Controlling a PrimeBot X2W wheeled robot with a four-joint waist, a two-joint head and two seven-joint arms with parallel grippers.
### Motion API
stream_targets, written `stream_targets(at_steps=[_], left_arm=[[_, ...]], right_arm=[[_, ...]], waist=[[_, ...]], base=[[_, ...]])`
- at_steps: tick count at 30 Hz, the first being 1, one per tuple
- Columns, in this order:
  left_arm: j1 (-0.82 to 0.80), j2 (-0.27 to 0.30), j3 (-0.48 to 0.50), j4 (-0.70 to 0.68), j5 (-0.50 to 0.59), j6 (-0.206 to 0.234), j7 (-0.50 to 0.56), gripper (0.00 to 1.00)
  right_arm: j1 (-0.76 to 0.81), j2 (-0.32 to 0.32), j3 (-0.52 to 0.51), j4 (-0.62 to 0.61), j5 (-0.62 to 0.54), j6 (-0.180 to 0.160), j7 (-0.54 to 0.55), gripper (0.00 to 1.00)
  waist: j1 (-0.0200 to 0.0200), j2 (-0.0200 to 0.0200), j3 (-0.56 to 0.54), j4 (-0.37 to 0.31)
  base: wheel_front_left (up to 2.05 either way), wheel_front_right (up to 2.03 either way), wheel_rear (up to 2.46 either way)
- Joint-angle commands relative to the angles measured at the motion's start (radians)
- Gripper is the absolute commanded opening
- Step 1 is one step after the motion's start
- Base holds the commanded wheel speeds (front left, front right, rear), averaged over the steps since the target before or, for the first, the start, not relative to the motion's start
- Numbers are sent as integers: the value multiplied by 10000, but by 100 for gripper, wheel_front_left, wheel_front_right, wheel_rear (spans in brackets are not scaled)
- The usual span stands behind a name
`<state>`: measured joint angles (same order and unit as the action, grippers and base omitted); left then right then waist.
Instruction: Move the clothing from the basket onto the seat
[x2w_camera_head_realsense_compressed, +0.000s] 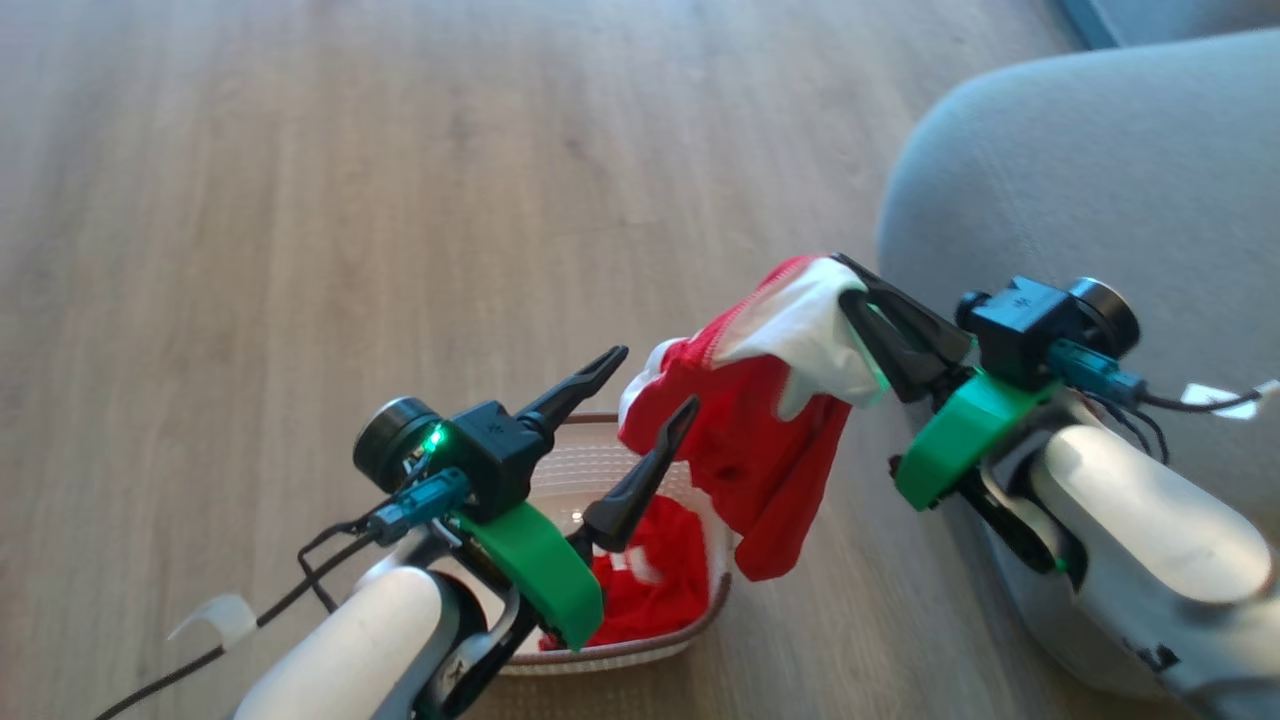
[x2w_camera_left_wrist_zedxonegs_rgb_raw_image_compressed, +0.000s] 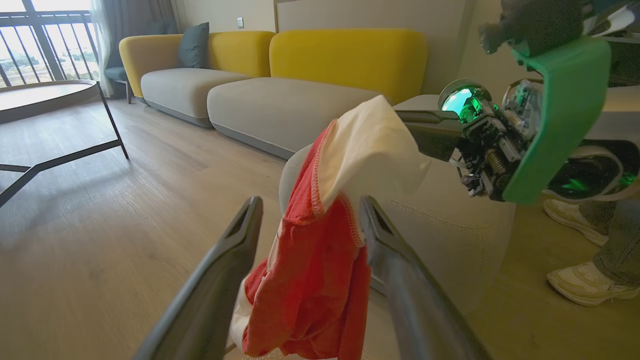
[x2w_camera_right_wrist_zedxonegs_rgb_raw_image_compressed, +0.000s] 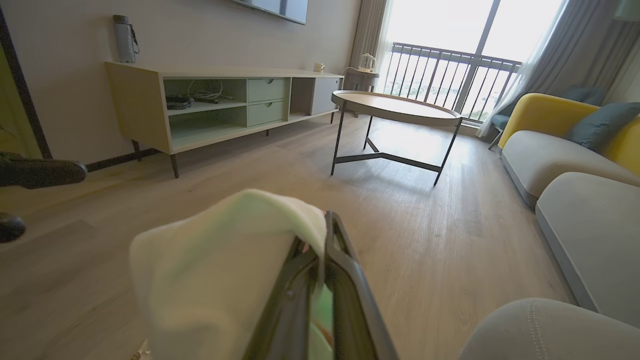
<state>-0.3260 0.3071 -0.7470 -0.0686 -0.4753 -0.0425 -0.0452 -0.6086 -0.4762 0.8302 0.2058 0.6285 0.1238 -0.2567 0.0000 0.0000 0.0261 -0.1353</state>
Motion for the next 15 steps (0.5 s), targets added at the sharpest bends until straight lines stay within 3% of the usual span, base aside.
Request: stream_targets(at_steps=[1, 9, 15], left_arm=[[-294, 110, 346, -265, 64, 47, -96, 100], [-318, 38, 131, -253, 116, 22, -115, 100], [-421, -12, 64, -234, 143, 20, -133, 100]], right_arm=[[105, -206, -245, -370, -110, 69, -50, 0], [500, -617, -1017, -946, -332, 69, 139, 0], [814, -773, -1592, -1299, -453, 69, 313, 0]], waist=[[0, 0, 135, -494], [0, 0, 436, -1591], [0, 0, 619, -1958]], base=[[0, 0, 0], [0, 0, 0], [0, 0, 0]])
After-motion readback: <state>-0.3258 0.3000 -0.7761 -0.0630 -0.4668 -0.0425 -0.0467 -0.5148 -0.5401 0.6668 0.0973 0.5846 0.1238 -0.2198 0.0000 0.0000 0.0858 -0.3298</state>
